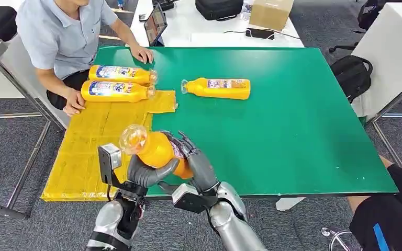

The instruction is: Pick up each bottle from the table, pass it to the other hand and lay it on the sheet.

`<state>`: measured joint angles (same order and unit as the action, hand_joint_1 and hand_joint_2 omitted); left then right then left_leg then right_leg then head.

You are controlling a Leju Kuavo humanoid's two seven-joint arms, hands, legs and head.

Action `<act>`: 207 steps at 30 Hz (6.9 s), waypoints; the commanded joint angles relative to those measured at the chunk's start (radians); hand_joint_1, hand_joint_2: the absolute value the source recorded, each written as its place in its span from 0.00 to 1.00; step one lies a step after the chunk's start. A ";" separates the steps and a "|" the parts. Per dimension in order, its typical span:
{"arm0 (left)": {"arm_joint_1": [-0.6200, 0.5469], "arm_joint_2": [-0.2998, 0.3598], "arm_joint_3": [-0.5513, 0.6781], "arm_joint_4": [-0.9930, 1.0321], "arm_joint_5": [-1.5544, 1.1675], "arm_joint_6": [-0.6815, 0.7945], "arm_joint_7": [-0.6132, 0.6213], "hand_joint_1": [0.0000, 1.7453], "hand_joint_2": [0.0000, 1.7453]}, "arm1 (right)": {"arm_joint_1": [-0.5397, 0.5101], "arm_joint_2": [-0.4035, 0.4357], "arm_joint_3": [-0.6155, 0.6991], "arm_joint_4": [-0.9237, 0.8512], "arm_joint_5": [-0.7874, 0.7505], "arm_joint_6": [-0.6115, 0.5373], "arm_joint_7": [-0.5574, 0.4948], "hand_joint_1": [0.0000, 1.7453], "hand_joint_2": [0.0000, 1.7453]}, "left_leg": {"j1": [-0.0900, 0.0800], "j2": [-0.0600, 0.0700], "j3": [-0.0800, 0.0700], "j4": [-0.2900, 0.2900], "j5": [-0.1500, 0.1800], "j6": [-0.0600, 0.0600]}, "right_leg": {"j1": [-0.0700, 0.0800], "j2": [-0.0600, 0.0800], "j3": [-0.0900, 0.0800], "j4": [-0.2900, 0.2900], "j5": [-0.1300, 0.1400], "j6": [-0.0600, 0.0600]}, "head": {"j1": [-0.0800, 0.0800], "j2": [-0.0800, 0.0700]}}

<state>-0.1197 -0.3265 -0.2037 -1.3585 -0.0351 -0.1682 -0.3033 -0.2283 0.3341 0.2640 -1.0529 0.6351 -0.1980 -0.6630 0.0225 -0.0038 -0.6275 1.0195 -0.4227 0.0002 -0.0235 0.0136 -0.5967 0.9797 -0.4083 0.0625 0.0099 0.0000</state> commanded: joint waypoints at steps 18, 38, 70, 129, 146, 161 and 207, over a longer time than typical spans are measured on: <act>-0.328 0.092 0.302 0.146 -0.222 0.126 0.058 1.00 1.00 | -0.024 -0.209 0.323 -0.360 -0.243 -0.259 -0.035 0.00 0.00 | 0.000 0.000 0.001 -0.001 0.000 0.001 | 0.001 -0.002 0.001 0.000 0.000 -0.002 | 0.000 0.000; -0.482 0.240 0.013 0.455 -1.249 0.311 0.172 1.00 1.00 | -0.034 -0.215 0.310 -0.399 -0.294 -0.193 -0.035 0.00 0.00 | 0.000 0.000 0.004 -0.001 0.000 0.001 | 0.001 -0.002 0.003 -0.001 -0.001 -0.003 | 0.000 0.000; -0.536 0.237 0.327 0.985 -1.020 0.090 -0.046 0.00 1.00 | -0.098 -0.206 0.398 -0.315 -0.417 -0.111 -0.035 0.00 0.00 | 0.000 0.002 0.006 -0.002 0.001 0.001 | 0.000 0.000 0.005 0.001 0.000 -0.002 | 0.000 0.000; 0.222 0.066 0.119 -0.226 -0.286 0.416 -0.082 0.00 1.00 | 0.047 -0.267 -0.227 0.150 0.620 -0.322 0.587 0.00 1.00 | 0.000 -0.002 0.004 -0.002 -0.003 0.001 | 0.001 -0.004 0.005 -0.002 -0.004 -0.001 | 0.000 0.000; 0.195 0.057 0.126 -0.184 -0.293 0.391 -0.065 0.00 1.00 | -0.098 -0.280 -0.205 0.322 0.723 -0.329 0.633 0.00 1.00 | -0.001 -0.003 0.005 -0.002 -0.001 0.001 | 0.000 -0.006 0.006 -0.002 -0.004 -0.002 | 0.000 0.000; 0.196 0.046 0.126 -0.193 -0.272 0.337 -0.042 0.00 1.00 | -0.209 -0.262 -0.140 0.441 0.892 -0.365 0.732 0.00 1.00 | 0.000 -0.002 0.004 -0.001 -0.001 0.001 | 0.000 -0.005 0.005 -0.001 -0.003 -0.002 | 0.000 0.000; 0.140 0.079 -0.035 -0.012 -0.199 0.108 -0.110 0.00 1.00 | -0.149 -0.114 -0.227 0.072 -0.084 0.051 0.099 1.00 1.00 | 0.000 0.003 0.013 0.000 -0.007 0.003 | 0.001 0.001 0.014 -0.003 -0.005 -0.001 | 0.000 0.000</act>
<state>0.0339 -0.2877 -0.1438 -1.3859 -0.2551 0.0489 -0.3557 -0.4149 0.1903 -0.1073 -0.7646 0.6181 -0.1633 -0.5814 0.0233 -0.0012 -0.6173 1.0194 -0.4272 0.0020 -0.0227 0.0160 -0.5854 0.9764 -0.4106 0.0648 0.0099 0.0000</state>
